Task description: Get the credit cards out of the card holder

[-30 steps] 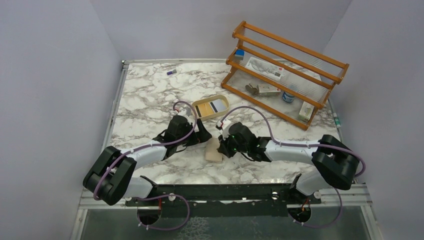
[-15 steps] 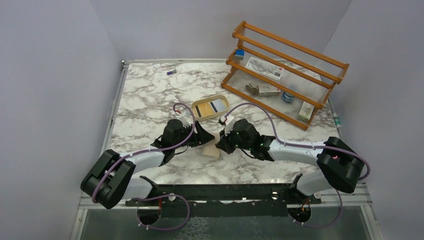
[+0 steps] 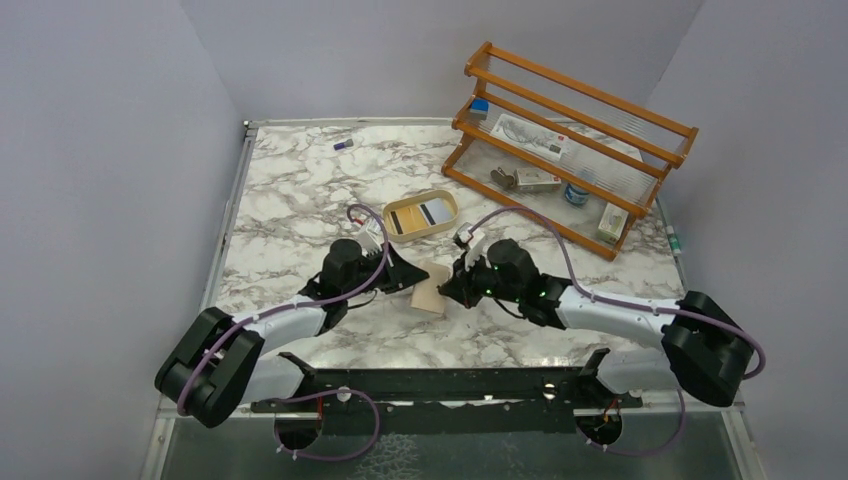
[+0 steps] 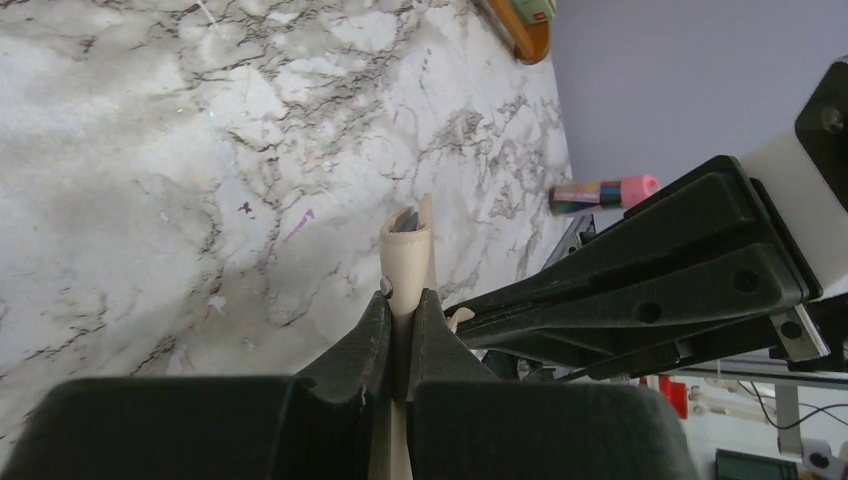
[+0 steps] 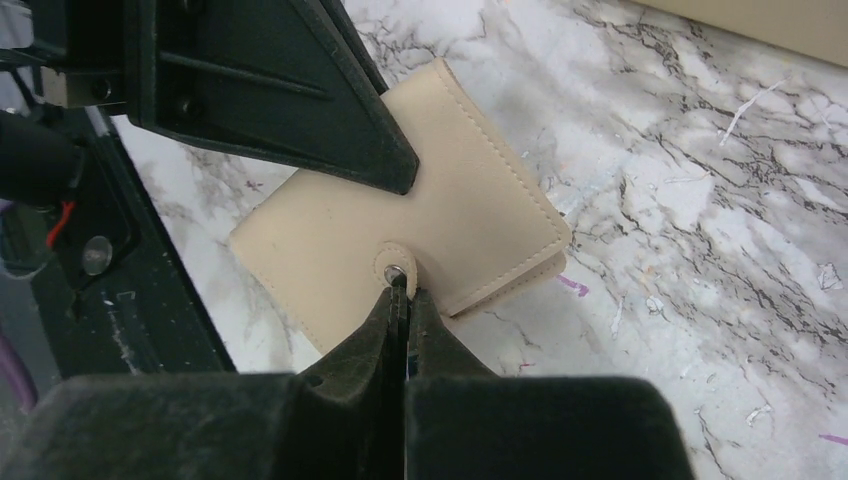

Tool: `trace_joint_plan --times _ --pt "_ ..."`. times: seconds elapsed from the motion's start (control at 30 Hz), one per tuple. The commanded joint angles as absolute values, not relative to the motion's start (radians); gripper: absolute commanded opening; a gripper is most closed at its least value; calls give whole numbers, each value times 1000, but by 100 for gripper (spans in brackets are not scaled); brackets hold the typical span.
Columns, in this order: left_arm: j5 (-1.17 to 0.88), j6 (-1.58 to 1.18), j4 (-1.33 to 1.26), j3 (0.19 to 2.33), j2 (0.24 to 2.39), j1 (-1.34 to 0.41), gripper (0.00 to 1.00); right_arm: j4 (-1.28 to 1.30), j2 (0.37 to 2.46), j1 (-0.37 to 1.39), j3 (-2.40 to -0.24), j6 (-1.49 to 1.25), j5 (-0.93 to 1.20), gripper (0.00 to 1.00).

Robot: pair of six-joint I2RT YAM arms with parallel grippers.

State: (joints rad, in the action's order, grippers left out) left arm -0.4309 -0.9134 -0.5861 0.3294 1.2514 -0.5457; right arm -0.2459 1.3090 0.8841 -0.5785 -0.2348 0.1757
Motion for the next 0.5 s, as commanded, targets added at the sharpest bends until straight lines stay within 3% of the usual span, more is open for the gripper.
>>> trace_joint_plan --times 0.0,0.37,0.47 --pt "-390 -861 -515 332 1207 -550 0 -365 1200 841 -535 -270 270 1" --pt "-355 -862 -475 319 1217 -498 0 -458 1053 720 -420 -335 431 3" --pt "-345 -864 -474 333 1211 -497 0 -400 1074 720 -449 -326 399 35"
